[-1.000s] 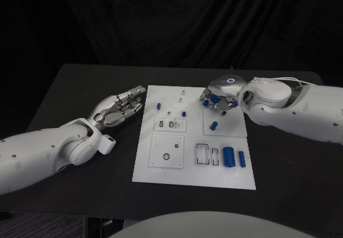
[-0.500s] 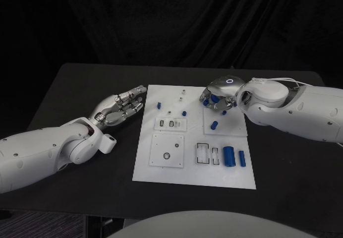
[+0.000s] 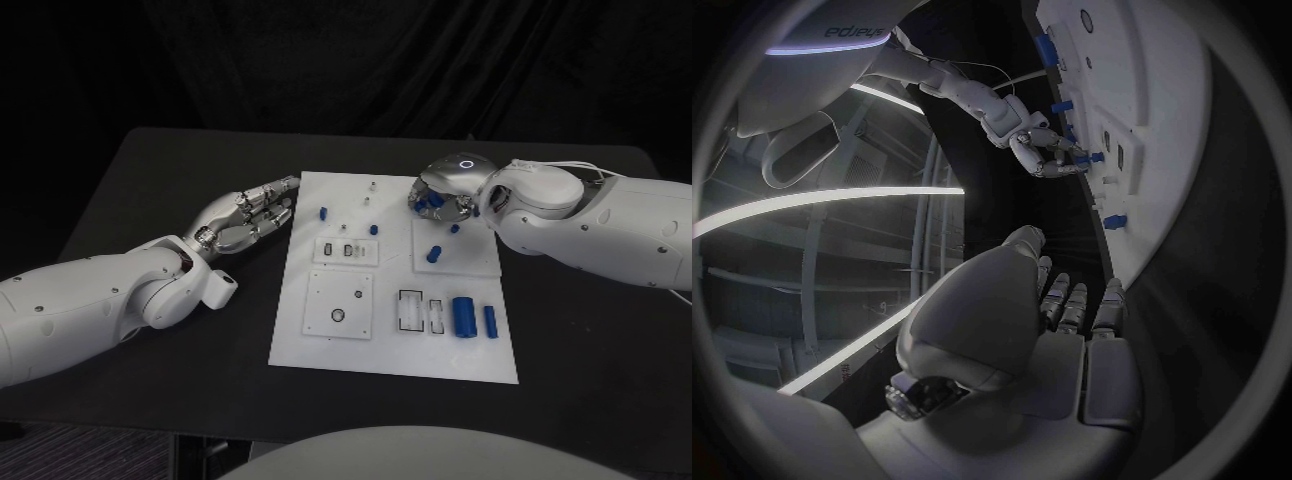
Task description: Assemble the parts on the task board
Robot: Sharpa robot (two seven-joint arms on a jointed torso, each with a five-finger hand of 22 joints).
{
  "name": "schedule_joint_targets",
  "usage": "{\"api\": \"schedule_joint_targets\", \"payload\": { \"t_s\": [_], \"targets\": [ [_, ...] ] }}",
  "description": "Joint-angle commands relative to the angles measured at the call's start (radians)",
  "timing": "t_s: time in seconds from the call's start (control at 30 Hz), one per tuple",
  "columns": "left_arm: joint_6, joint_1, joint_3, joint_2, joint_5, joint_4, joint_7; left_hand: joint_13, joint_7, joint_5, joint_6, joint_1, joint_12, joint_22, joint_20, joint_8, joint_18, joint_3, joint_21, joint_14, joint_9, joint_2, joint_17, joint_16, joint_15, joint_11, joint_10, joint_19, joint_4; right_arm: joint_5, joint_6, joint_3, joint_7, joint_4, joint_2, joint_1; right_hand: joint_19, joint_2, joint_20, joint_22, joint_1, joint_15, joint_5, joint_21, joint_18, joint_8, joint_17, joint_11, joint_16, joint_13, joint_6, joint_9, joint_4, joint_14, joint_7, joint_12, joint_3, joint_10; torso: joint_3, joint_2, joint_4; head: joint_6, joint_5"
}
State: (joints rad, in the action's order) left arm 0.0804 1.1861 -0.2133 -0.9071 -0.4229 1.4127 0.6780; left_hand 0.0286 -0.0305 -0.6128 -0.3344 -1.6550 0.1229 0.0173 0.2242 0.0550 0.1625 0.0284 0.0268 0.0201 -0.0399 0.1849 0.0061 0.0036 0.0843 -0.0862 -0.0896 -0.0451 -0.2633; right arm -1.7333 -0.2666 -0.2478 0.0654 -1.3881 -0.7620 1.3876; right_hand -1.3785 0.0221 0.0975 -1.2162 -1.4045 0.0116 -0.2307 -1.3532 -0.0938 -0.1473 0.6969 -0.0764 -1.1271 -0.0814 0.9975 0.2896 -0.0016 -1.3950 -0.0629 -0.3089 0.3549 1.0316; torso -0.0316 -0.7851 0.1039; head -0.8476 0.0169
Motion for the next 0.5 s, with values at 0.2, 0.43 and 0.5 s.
{"api": "schedule_joint_targets", "payload": {
  "t_s": [0.2, 0.43, 0.5],
  "targets": [
    [-0.024, 0.000, 0.001, 0.006, 0.000, -0.003, 0.139, 0.001, -0.007, 0.006, -0.009, -0.006, 0.007, 0.003, 0.013, -0.004, 0.019, 0.010, 0.007, 0.001, -0.002, -0.005, 0.002, 0.005, 0.011, -0.009, -0.004, -0.005, 0.000, 0.001, -0.060, 0.001, -0.019, 0.005, 0.001, -0.003, 0.004, 0.000, -0.010, -0.003, -0.028, 0.010, 0.023, 0.007, 0.009, -0.027, 0.006, 0.019, 0.008, 0.005, 0.052, 0.040, 0.005, -0.007, -0.016, 0.015, -0.001, 0.072, -0.0009, 0.001, 0.0007, 0.008, 0.000],
    [-0.020, -0.001, 0.001, 0.003, 0.000, -0.001, 0.140, 0.001, -0.007, 0.006, -0.011, -0.006, 0.007, 0.003, 0.014, -0.004, 0.019, 0.011, 0.006, 0.000, -0.002, -0.006, 0.002, 0.005, 0.012, -0.009, -0.004, -0.005, 0.000, 0.001, -0.100, 0.001, -0.022, -0.020, -0.010, 0.017, -0.003, 0.006, -0.017, -0.015, -0.040, 0.017, 0.032, 0.002, 0.011, -0.035, 0.027, 0.028, -0.001, 0.006, 0.065, 0.062, 0.005, -0.014, -0.026, 0.026, -0.005, 0.105, -0.0017, 0.001, 0.0015, 0.025, -0.007],
    [-0.017, -0.001, 0.001, 0.002, 0.000, 0.001, 0.141, 0.001, -0.008, 0.006, -0.011, -0.006, 0.007, 0.002, 0.014, -0.004, 0.019, 0.011, 0.006, 0.000, -0.002, -0.006, 0.001, 0.005, 0.012, -0.009, -0.004, -0.004, 0.000, 0.001, -0.092, 0.001, -0.018, -0.030, -0.007, 0.038, -0.003, 0.007, -0.017, -0.016, -0.040, 0.017, 0.033, 0.002, 0.011, -0.035, 0.028, 0.028, -0.001, 0.006, 0.065, 0.063, 0.005, -0.015, -0.026, 0.026, -0.005, 0.106, -0.0025, 0.002, 0.0021, 0.029, -0.010]
  ]
}}
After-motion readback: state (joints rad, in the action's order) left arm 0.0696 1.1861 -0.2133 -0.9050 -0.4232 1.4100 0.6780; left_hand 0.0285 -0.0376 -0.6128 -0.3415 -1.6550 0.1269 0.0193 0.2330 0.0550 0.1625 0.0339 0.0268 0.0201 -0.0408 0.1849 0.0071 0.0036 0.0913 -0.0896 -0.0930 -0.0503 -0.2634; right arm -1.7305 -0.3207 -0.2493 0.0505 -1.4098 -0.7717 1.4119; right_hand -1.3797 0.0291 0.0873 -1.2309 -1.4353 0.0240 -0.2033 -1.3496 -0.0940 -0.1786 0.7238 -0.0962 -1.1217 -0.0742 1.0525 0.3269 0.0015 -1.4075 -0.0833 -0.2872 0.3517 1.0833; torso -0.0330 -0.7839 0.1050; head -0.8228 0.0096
